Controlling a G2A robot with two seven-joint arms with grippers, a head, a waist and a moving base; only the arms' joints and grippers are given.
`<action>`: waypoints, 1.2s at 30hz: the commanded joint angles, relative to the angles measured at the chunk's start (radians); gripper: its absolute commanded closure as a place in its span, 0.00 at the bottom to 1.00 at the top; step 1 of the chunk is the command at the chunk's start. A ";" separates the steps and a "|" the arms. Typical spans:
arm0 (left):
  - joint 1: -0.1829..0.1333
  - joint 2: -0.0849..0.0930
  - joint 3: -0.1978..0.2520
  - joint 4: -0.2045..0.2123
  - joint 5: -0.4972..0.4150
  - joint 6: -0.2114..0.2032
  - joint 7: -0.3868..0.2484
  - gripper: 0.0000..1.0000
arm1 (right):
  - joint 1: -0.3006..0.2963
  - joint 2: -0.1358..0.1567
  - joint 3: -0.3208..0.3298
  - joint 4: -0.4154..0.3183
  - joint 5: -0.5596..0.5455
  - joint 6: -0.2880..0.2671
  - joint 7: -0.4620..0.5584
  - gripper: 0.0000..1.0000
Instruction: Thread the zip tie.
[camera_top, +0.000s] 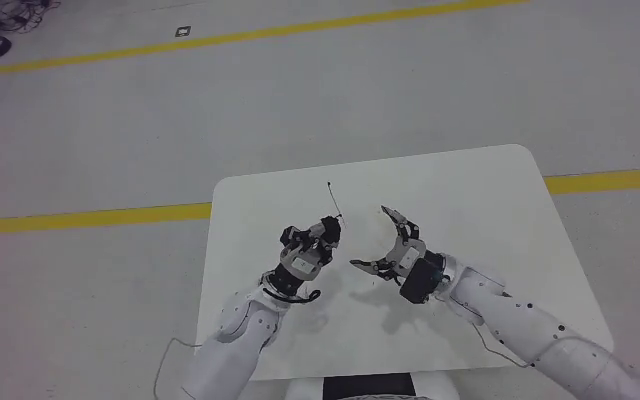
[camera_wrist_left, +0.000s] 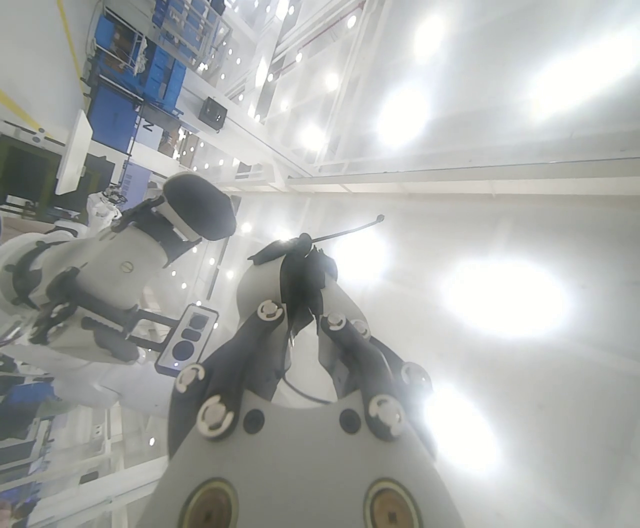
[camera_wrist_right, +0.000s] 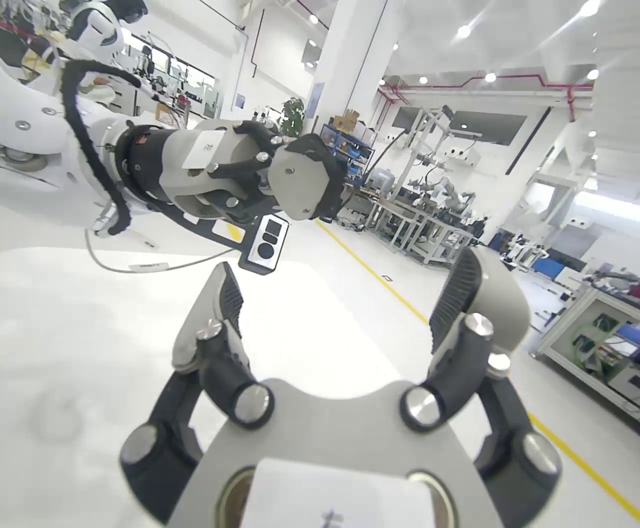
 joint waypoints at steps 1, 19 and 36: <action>-0.003 -0.002 0.002 0.004 -0.016 0.005 -0.011 1.00 | 0.001 0.000 -0.001 0.001 -0.001 0.001 -0.001 0.00; -0.003 -0.002 0.002 0.004 -0.016 0.005 -0.011 1.00 | 0.028 -0.049 -0.015 0.065 -0.023 0.124 -0.106 0.00; -0.003 -0.002 0.002 0.004 -0.016 0.005 -0.011 1.00 | 0.076 -0.138 -0.069 0.211 0.001 0.174 -0.207 0.75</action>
